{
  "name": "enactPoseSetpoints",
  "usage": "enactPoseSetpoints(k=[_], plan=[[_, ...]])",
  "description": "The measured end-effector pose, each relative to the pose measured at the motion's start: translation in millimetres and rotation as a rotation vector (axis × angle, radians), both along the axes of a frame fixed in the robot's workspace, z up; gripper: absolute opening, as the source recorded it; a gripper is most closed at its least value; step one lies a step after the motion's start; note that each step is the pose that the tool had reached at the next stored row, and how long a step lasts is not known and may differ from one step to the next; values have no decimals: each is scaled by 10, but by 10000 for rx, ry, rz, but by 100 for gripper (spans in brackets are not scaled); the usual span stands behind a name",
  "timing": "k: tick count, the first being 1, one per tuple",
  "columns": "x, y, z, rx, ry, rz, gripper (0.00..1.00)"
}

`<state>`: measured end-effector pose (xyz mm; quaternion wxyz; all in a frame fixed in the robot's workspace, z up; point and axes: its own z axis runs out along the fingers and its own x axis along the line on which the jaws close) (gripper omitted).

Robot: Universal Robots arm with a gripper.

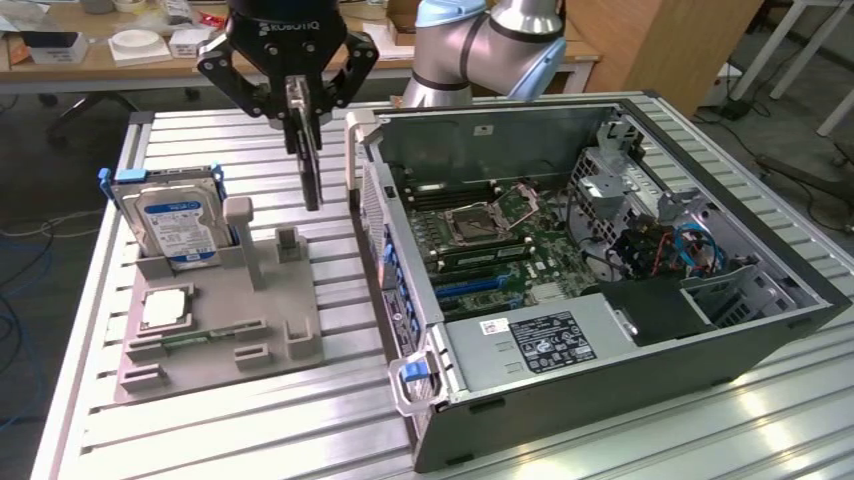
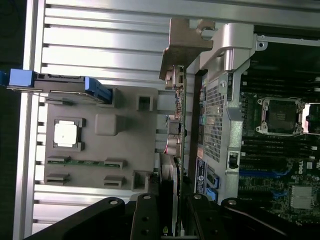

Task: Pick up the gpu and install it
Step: 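Pick up the gpu and move the gpu toward the slot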

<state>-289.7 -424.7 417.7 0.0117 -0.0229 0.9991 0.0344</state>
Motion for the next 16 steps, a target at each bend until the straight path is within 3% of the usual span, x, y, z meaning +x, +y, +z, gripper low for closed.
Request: enactPoseSetpoints(k=[16], plan=[[286,0,0,0,0,-1,27]])
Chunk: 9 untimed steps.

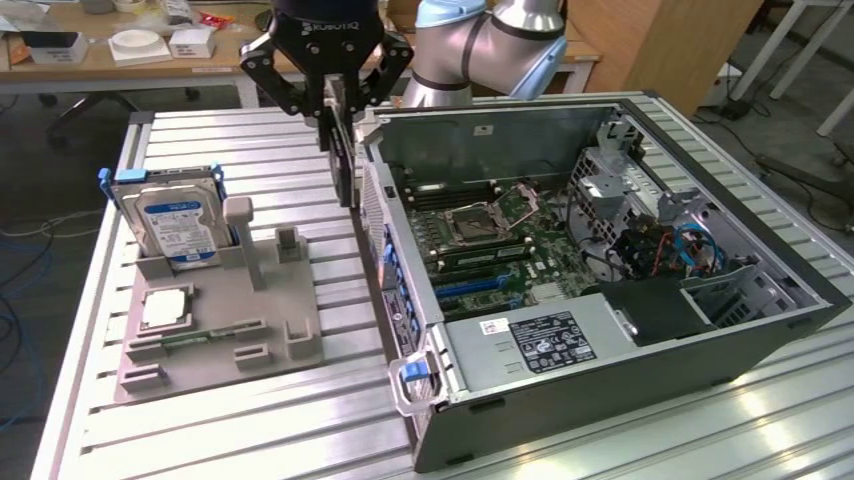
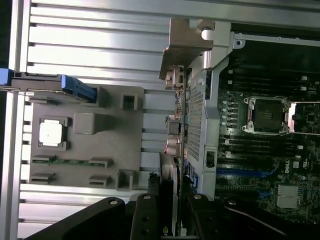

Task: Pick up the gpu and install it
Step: 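Pick up the gpu and move the gpu toward the slot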

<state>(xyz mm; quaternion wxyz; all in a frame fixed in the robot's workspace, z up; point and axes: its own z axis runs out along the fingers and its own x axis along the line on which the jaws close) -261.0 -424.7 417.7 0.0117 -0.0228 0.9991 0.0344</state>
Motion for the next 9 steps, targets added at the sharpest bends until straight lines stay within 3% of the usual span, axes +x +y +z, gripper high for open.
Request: enactPoseSetpoints(k=[9], plan=[[180,0,0,0,0,1,27]])
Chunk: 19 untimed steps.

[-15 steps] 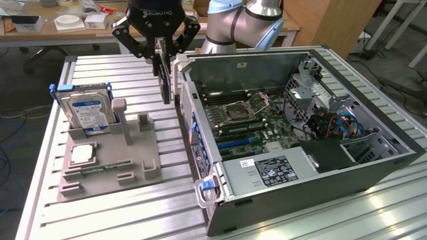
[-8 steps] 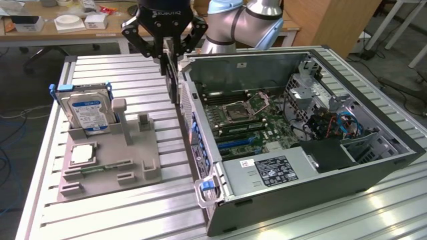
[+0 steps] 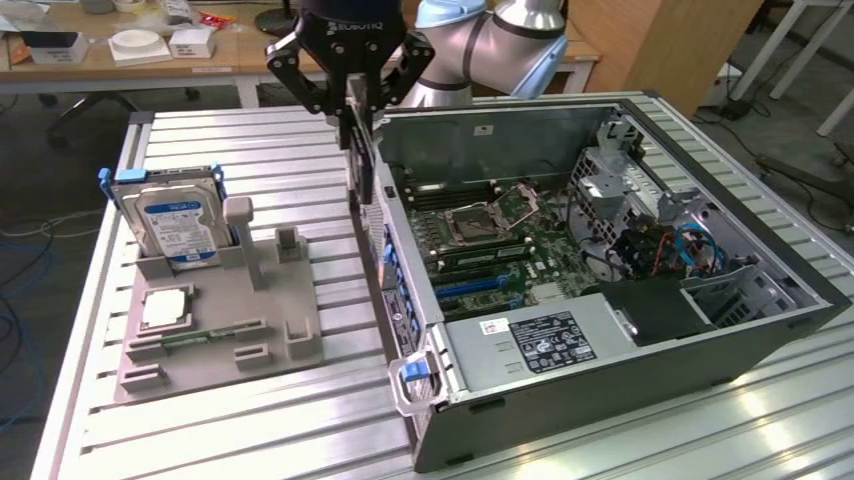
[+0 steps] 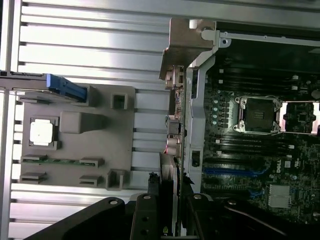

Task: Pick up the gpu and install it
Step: 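Pick up the gpu and move the gpu toward the slot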

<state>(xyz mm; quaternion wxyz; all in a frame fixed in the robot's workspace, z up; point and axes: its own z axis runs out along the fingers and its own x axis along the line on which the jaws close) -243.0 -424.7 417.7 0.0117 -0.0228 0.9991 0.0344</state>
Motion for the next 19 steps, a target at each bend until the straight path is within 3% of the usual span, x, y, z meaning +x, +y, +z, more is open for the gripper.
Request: enactPoseSetpoints(k=[3,9,19], plan=[[48,0,0,-25,-1,0,27],[120,0,0,-218,0,1,27],[312,0,0,-225,2,1,27]])
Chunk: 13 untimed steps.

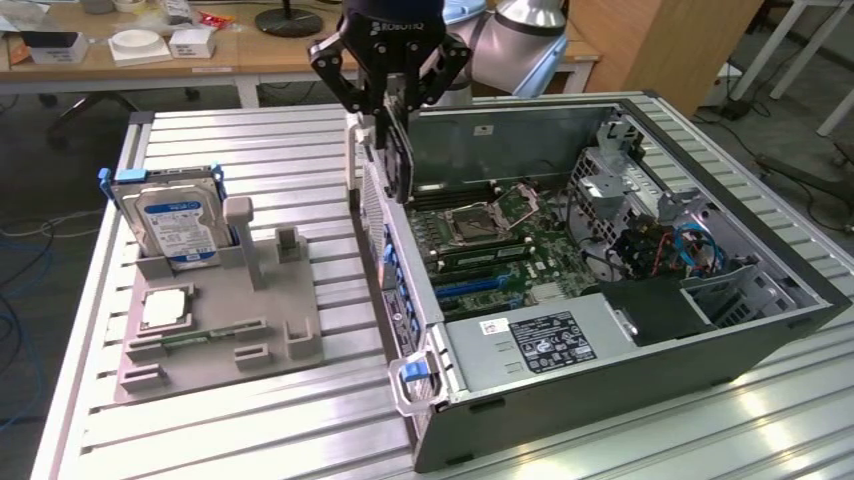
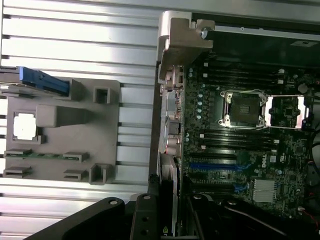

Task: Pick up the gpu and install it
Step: 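Pick up the gpu and move the gpu toward the slot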

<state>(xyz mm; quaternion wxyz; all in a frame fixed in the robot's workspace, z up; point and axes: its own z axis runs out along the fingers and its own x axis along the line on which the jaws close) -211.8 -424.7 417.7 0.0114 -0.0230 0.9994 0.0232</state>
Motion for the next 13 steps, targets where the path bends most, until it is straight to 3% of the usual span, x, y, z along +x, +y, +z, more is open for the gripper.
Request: enactPoseSetpoints(k=[13], plan=[[256,0,0,1,3,0,27]])
